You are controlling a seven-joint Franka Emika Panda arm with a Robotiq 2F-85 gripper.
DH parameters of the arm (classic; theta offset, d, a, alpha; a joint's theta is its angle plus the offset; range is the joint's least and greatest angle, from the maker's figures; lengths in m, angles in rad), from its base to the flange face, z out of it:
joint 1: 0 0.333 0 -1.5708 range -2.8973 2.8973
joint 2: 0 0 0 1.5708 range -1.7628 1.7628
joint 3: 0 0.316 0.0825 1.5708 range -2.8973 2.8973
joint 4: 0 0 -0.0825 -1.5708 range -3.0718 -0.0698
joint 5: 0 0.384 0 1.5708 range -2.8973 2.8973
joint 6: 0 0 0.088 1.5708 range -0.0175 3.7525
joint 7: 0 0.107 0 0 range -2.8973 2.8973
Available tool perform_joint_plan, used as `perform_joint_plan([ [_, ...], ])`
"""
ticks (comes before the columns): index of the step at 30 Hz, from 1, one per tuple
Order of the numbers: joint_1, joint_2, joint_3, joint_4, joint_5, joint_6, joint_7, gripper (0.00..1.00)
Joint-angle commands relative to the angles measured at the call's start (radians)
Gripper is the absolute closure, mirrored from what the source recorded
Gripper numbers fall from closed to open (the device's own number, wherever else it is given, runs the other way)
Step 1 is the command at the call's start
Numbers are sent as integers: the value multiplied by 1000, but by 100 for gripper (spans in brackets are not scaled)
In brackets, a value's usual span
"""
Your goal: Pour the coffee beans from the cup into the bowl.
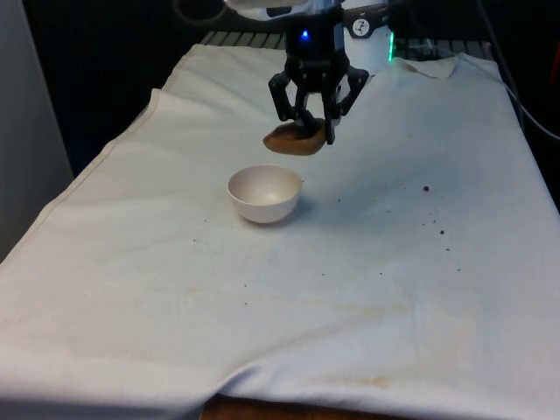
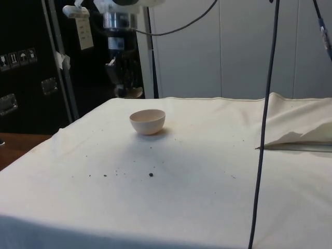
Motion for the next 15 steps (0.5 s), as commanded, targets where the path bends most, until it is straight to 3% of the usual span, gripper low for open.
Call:
perform_joint_plan([
  [1, -7, -12, 3, -15, 21, 3, -17, 95],
  [6, -7, -23, -10, -42, 64, 10, -56, 95],
  [7, 0, -17, -16, -34, 52, 1, -47, 95],
  [8, -7, -25, -12, -46, 73, 11, -64, 95],
  [15, -10, -22, -36, -60, 144, 6, -132, 95],
])
